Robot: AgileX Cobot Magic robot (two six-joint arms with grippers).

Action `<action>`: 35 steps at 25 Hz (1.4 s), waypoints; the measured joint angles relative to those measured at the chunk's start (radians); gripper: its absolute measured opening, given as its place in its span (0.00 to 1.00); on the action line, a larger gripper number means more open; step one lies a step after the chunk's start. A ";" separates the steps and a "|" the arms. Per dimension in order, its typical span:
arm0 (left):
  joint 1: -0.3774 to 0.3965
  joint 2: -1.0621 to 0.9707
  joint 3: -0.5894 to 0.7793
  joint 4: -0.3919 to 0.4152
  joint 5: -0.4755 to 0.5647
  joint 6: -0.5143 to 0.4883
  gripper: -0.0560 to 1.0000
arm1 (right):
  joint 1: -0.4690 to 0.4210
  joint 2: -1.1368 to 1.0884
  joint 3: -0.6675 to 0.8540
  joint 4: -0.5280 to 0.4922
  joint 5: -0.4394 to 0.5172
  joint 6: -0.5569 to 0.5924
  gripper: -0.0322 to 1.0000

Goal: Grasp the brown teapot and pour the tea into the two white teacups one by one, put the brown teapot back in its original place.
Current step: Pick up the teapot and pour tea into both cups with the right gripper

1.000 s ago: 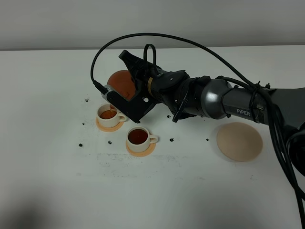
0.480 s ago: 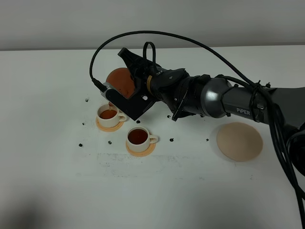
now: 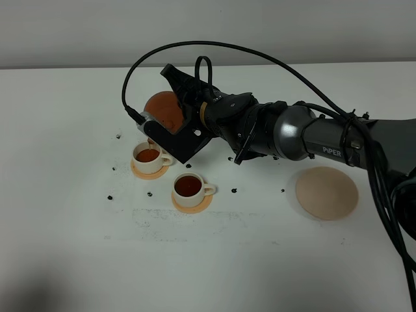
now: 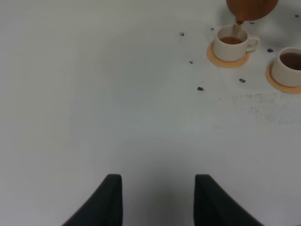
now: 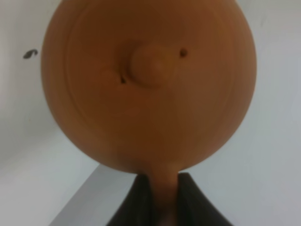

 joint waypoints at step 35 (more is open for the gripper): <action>0.000 0.000 0.000 0.000 0.000 0.000 0.40 | 0.000 0.000 0.000 0.000 0.000 -0.037 0.11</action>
